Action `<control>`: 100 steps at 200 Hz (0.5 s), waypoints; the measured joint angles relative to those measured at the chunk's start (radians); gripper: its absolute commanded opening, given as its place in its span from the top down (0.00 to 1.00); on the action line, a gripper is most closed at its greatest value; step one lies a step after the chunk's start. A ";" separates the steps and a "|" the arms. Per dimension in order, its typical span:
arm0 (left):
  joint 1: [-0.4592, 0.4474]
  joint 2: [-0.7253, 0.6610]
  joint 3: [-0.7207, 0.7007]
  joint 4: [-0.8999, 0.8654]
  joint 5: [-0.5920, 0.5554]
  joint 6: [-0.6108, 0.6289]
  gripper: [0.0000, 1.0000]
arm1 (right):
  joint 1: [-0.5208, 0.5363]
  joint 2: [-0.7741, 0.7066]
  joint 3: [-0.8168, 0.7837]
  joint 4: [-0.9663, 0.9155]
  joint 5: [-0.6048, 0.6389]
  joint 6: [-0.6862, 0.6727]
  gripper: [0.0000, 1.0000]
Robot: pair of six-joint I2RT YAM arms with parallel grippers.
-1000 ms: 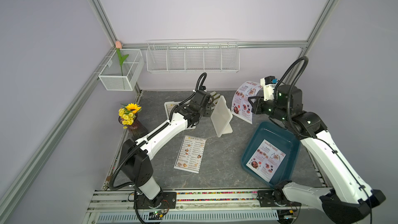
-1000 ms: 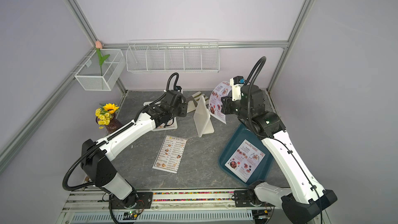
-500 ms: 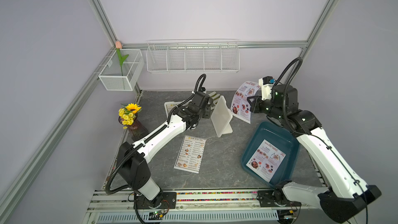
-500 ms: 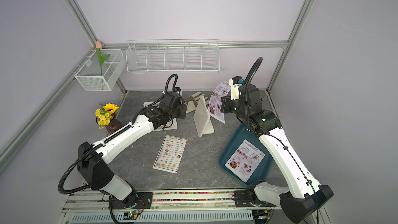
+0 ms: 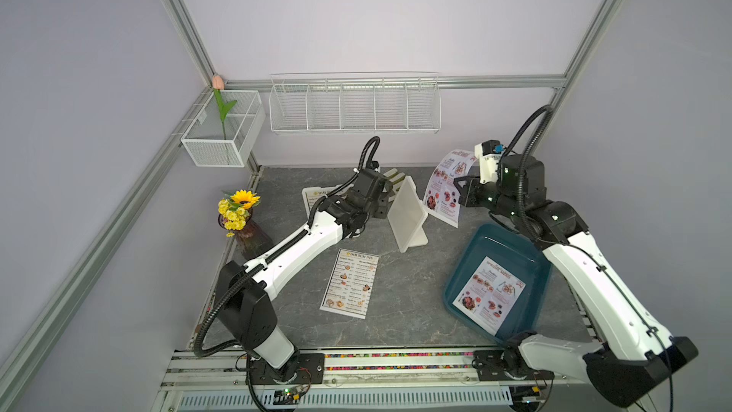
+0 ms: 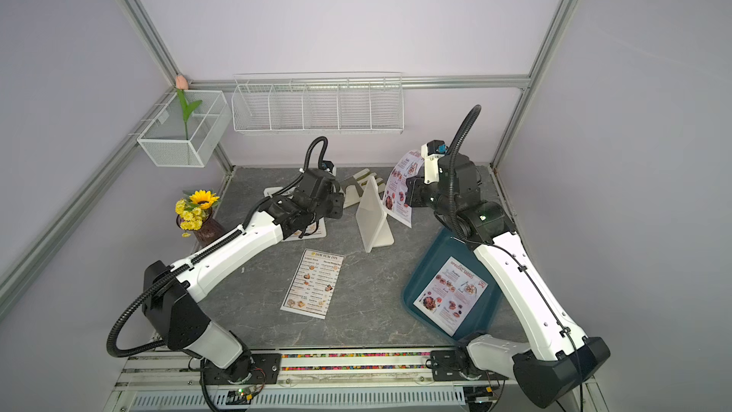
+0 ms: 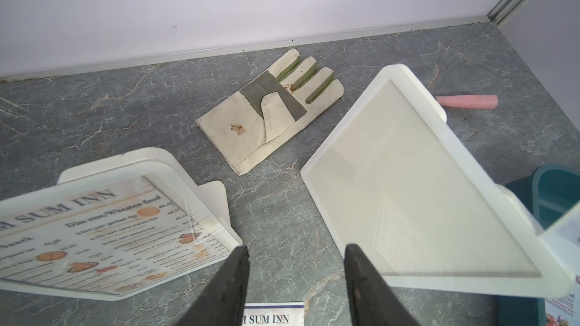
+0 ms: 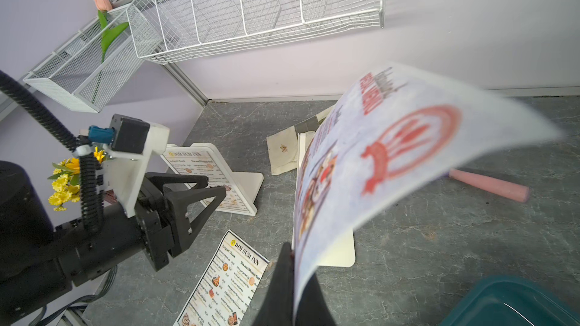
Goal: Replace the menus in the menu holders
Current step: Insert the menu into the menu holder.
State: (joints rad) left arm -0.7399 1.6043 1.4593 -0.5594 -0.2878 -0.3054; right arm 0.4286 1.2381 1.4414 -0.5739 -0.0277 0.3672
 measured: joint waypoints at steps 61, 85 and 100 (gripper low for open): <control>-0.022 0.000 0.001 -0.002 0.000 0.013 0.49 | -0.004 0.042 0.000 0.012 -0.005 -0.001 0.93; -0.051 -0.005 0.003 -0.008 -0.005 0.034 0.49 | -0.008 0.068 0.000 0.025 -0.014 -0.002 0.93; -0.076 -0.017 0.003 -0.012 -0.011 0.046 0.49 | -0.008 0.085 0.000 0.038 -0.018 -0.004 0.93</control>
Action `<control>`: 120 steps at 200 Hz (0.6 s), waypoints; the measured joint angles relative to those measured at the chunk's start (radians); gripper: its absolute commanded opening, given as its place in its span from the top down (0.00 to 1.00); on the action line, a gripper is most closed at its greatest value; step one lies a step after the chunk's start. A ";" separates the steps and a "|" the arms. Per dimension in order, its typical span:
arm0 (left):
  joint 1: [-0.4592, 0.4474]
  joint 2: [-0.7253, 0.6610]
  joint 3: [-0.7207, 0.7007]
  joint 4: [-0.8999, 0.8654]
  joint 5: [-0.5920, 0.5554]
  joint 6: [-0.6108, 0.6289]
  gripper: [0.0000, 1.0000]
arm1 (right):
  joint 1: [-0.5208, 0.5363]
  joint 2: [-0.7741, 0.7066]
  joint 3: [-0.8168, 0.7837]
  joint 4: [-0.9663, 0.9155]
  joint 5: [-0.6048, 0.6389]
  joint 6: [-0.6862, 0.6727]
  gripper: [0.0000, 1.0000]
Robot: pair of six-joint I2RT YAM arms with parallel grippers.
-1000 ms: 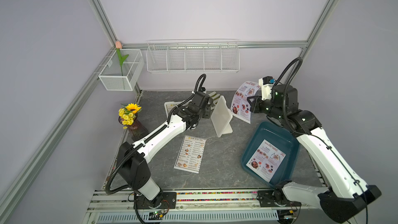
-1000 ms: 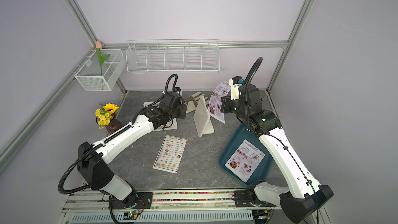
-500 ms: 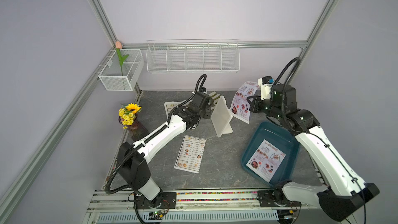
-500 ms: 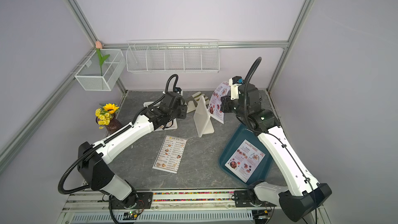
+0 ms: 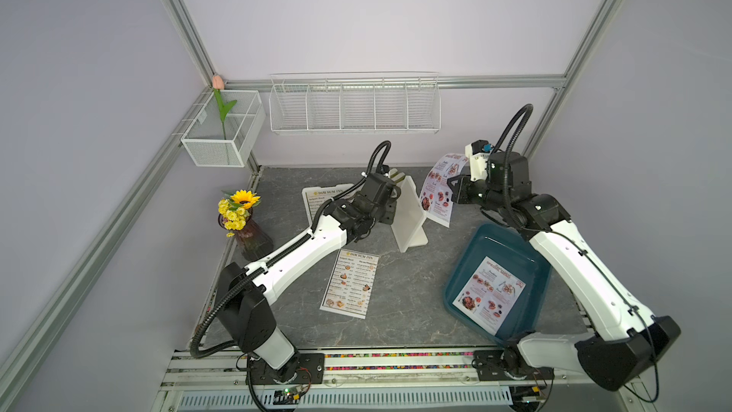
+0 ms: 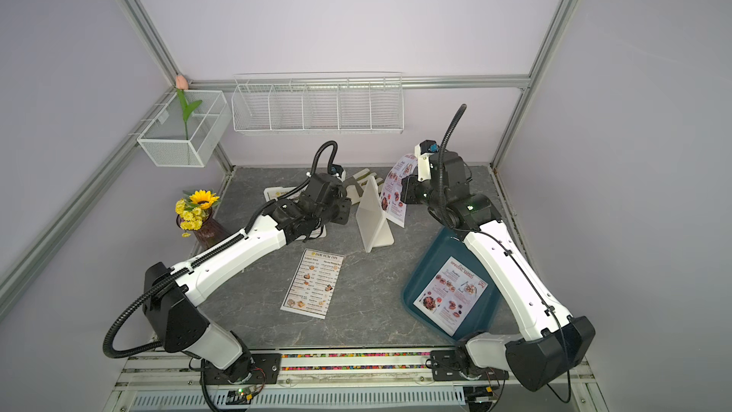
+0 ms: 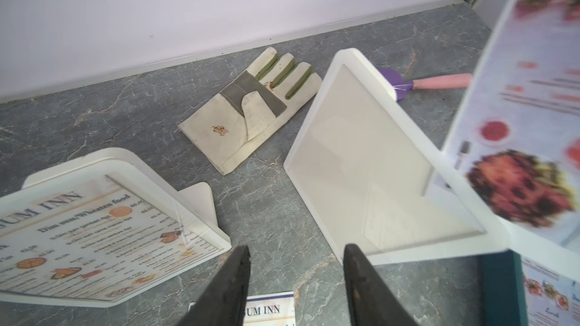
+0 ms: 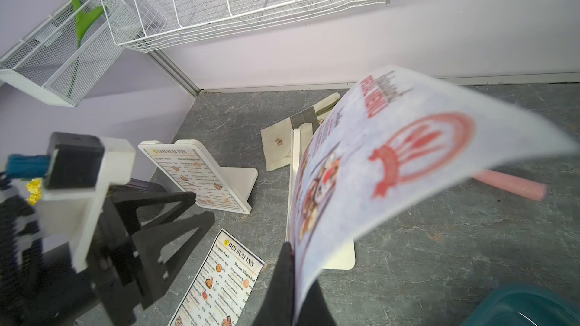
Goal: Replace the menus in the menu holders
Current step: Insert the menu into the menu holder.
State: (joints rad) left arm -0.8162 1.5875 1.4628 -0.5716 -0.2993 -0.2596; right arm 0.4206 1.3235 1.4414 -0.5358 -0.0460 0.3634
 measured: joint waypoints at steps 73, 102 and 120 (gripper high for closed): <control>-0.021 -0.114 0.038 -0.022 -0.010 0.011 0.49 | 0.000 0.070 0.000 0.095 -0.010 -0.024 0.92; -0.021 -0.131 0.038 -0.025 -0.016 0.019 0.49 | 0.000 0.096 -0.016 0.155 -0.026 -0.058 0.92; -0.021 -0.133 0.038 -0.025 -0.019 0.027 0.49 | 0.000 0.100 -0.042 0.202 -0.033 -0.081 0.91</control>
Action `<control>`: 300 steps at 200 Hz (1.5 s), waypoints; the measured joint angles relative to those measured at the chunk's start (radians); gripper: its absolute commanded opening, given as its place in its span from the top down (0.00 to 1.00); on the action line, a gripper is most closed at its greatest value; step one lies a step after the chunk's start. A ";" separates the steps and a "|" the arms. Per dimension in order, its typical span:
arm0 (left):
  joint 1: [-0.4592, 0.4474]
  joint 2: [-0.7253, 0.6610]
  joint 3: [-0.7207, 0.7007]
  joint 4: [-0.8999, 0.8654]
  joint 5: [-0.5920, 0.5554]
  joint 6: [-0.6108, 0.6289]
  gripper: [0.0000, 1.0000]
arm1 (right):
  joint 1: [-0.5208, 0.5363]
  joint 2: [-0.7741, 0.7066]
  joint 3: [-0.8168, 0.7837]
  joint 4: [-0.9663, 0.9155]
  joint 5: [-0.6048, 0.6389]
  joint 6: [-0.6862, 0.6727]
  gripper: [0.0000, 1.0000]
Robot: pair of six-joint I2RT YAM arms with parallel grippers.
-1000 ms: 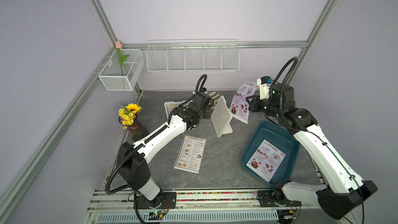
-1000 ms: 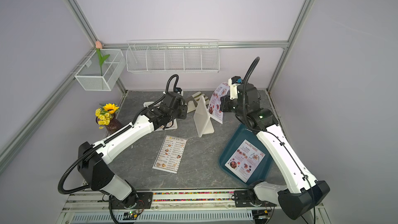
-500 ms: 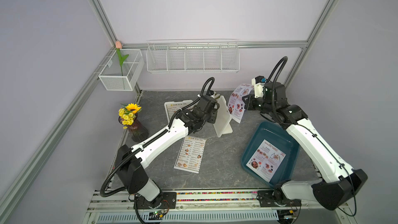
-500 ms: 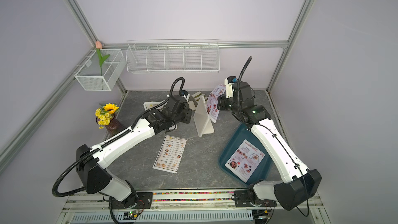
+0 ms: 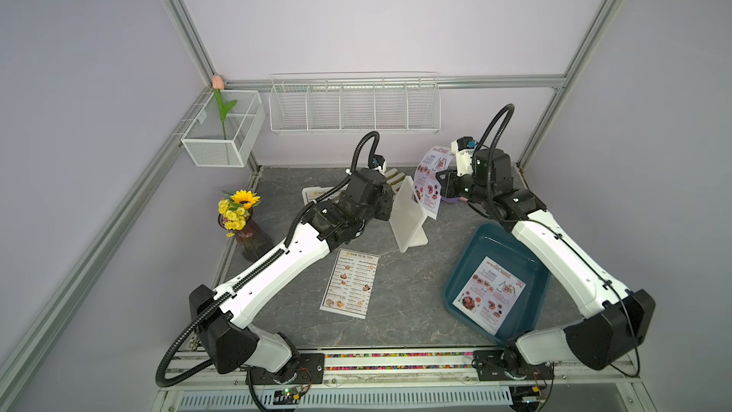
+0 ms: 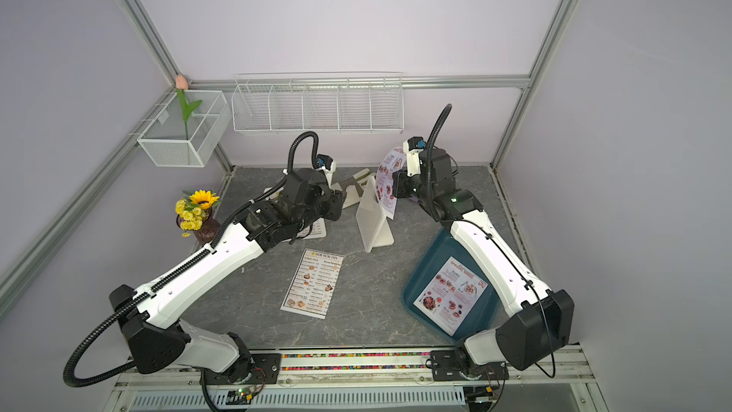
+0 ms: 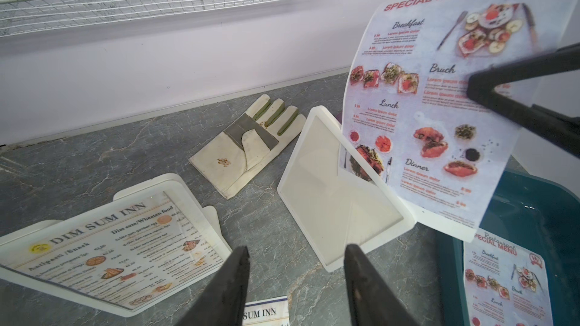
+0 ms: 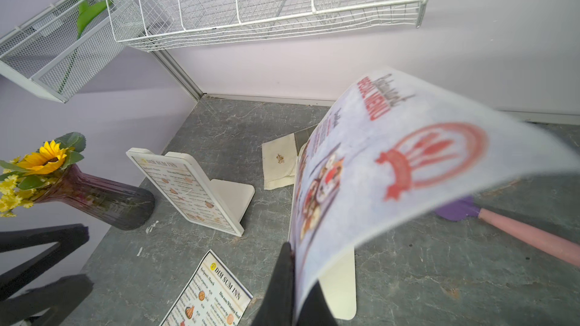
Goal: Replace the menus in the menu holders
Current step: Insert the menu into the menu holder.
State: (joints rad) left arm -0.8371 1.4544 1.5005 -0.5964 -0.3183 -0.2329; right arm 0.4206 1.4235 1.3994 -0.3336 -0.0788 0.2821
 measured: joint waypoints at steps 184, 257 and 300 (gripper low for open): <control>0.000 0.044 0.011 0.017 -0.007 0.029 0.49 | 0.026 0.032 -0.161 0.341 0.014 -0.003 0.93; 0.000 0.043 0.010 0.034 -0.008 0.029 0.50 | 0.062 0.032 -0.265 0.497 0.082 0.008 0.93; 0.000 0.036 0.008 0.048 -0.011 0.029 0.50 | 0.082 0.032 -0.301 0.578 0.127 0.000 0.93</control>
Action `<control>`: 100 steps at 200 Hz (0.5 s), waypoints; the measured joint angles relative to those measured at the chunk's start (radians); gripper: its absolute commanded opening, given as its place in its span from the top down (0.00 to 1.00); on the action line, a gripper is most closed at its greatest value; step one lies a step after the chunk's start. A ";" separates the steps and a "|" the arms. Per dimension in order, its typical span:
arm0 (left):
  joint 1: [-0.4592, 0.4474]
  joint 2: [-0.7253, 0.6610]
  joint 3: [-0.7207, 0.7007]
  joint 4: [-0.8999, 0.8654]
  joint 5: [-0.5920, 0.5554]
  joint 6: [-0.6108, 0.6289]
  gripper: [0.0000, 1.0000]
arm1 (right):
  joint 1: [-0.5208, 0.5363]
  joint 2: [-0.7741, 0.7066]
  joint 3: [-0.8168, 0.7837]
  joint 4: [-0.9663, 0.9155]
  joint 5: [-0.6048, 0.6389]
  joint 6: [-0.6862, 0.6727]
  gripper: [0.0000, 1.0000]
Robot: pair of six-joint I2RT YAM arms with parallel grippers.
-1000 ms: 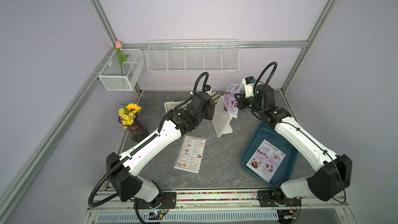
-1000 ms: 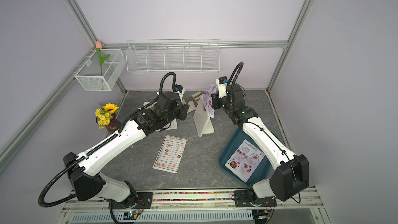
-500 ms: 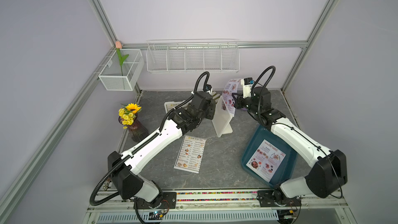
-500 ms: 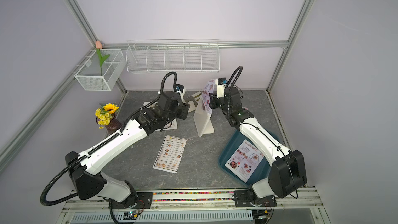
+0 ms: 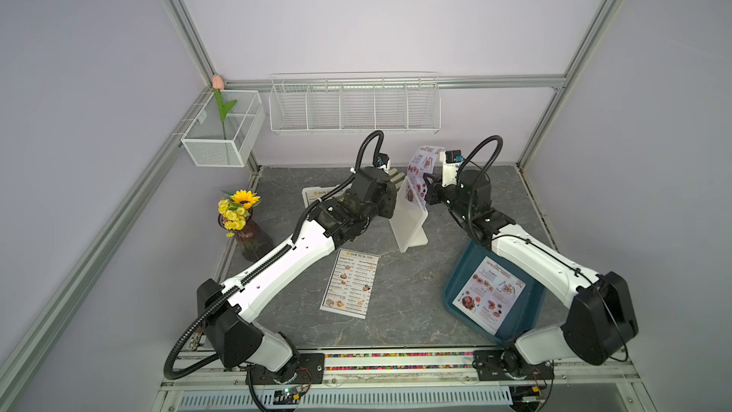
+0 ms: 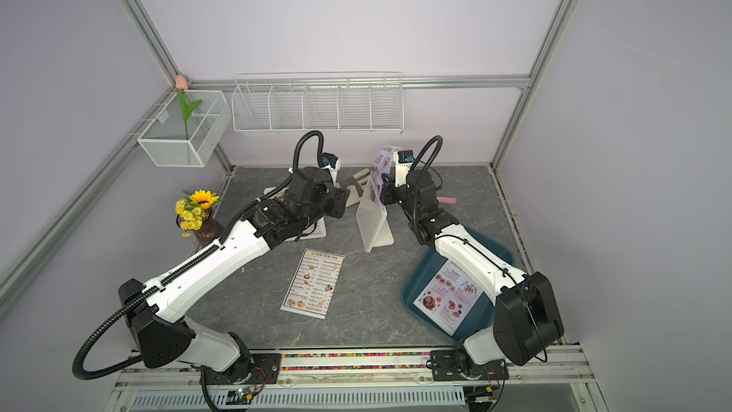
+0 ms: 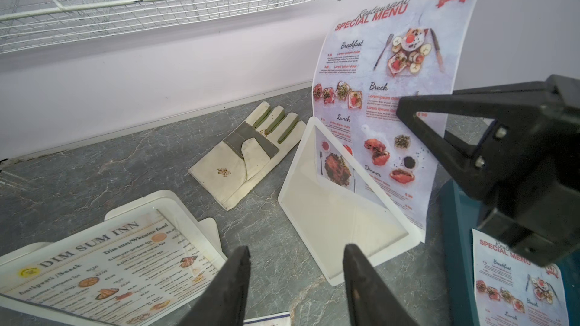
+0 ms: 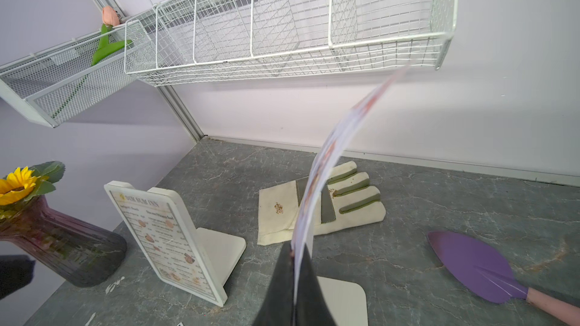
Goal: Replace the menus in the menu holders
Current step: Insert the menu into the menu holder.
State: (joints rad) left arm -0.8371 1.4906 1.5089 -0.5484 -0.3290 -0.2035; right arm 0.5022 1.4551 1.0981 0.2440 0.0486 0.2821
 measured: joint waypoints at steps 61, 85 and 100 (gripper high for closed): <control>0.000 -0.004 -0.004 0.006 -0.008 0.000 0.50 | 0.011 -0.002 -0.063 0.104 0.053 -0.037 0.93; 0.000 -0.005 -0.008 0.013 -0.008 0.000 0.50 | 0.023 -0.003 -0.089 0.145 0.071 -0.051 0.93; 0.000 -0.006 -0.009 0.013 -0.008 0.000 0.50 | 0.026 -0.006 -0.099 0.160 0.083 -0.059 0.93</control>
State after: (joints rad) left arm -0.8371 1.4849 1.4998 -0.5358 -0.3370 -0.2035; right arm 0.5278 1.4490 0.9993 0.4042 0.1318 0.2230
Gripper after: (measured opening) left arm 0.502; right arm 0.068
